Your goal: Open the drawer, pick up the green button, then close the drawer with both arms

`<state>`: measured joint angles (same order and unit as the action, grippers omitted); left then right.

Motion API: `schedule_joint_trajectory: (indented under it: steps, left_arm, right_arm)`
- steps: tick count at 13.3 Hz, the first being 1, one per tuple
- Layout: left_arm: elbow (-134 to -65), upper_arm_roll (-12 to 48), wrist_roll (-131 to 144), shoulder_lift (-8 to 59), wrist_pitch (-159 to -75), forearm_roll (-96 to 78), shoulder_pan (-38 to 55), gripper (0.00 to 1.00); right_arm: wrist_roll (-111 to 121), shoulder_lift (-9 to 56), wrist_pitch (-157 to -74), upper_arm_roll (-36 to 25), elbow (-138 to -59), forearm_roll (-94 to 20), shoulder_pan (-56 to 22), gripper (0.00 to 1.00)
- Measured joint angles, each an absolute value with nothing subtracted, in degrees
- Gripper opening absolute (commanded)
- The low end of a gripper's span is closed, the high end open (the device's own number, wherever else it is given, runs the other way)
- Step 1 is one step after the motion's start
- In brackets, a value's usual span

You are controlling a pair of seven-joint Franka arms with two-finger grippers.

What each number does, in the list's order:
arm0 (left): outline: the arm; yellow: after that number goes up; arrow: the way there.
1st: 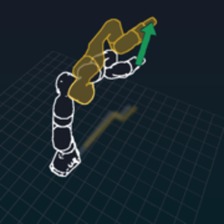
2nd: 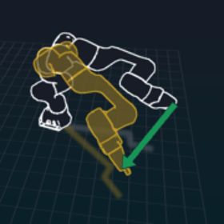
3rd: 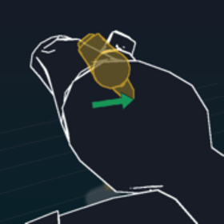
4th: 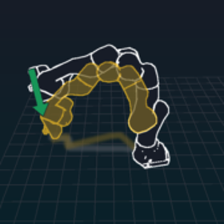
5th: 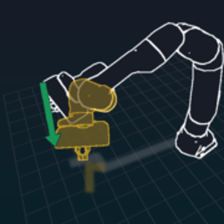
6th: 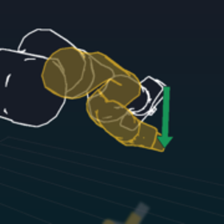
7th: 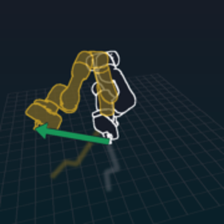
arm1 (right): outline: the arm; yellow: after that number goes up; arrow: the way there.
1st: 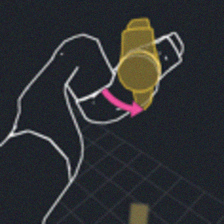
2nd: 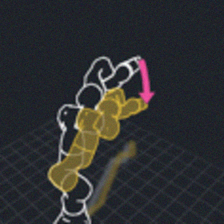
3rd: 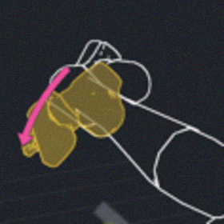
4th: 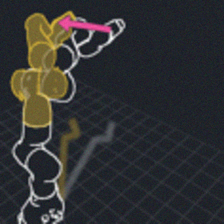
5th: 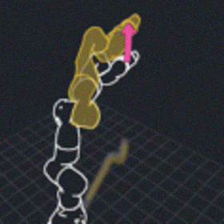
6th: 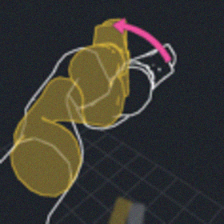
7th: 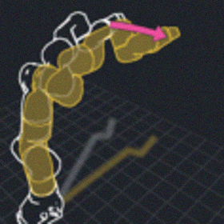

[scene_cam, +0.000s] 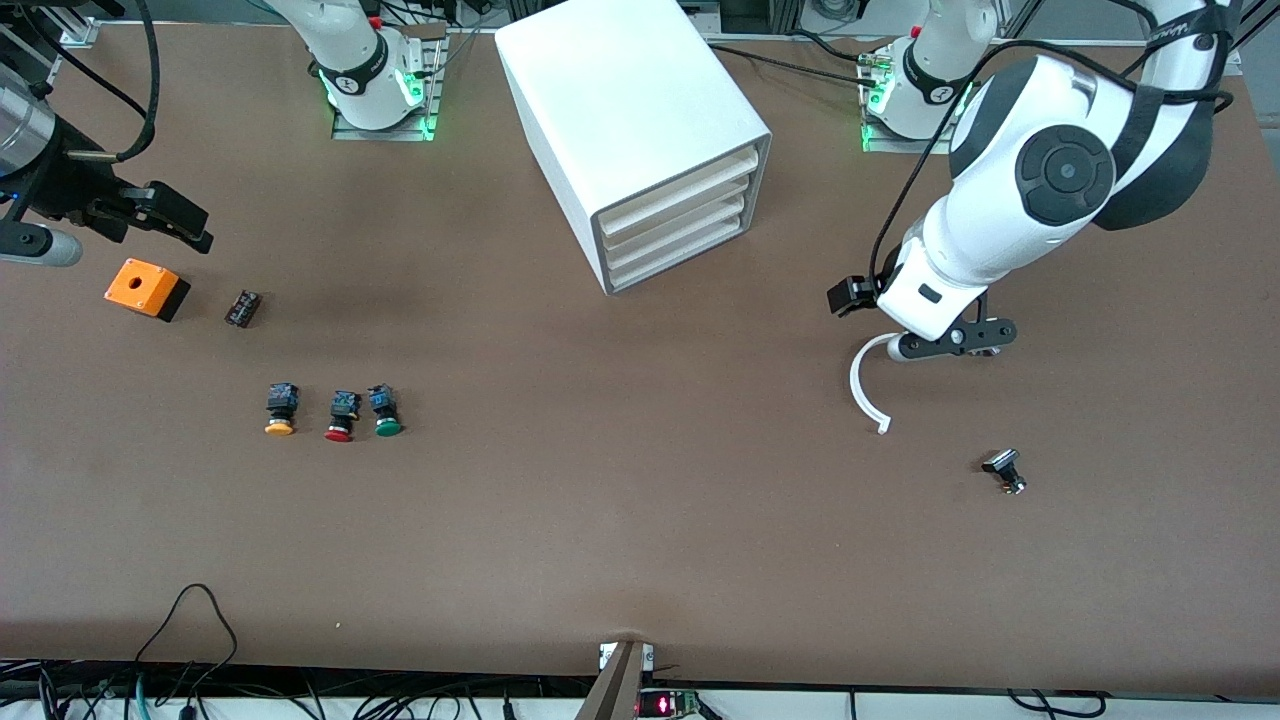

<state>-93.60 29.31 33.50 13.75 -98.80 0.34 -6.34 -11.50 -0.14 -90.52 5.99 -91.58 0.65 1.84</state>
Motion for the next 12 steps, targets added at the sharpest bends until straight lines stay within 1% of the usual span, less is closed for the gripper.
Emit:
schedule_joint_trajectory:
  steps: [4, 7, 9, 12]
  left_arm:
    - [-87.1, 29.2, 28.8, 13.7, -90.4, 3.1, -6.7, 1.00]
    - [-82.0, 29.0, 22.0, 13.6, -83.5, 3.7, -9.3, 1.00]
    - [-80.5, 27.0, 14.7, 12.8, -81.4, 3.7, -11.1, 1.00]
    - [-80.4, 22.0, 8.3, 10.4, -81.5, 3.7, -10.9, 1.00]
  right_arm:
    - [-11.5, -0.3, -90.5, 6.0, -91.6, 0.6, 2.0, 1.00]
    - [-11.5, -0.6, -90.5, 6.0, -91.6, 0.6, 2.1, 1.00]
    - [-10.9, -0.6, -90.5, 6.0, -91.6, 0.6, 2.1, 1.00]
    - [-10.5, -0.6, -90.5, 5.6, -91.4, 0.6, 2.2, 1.00]
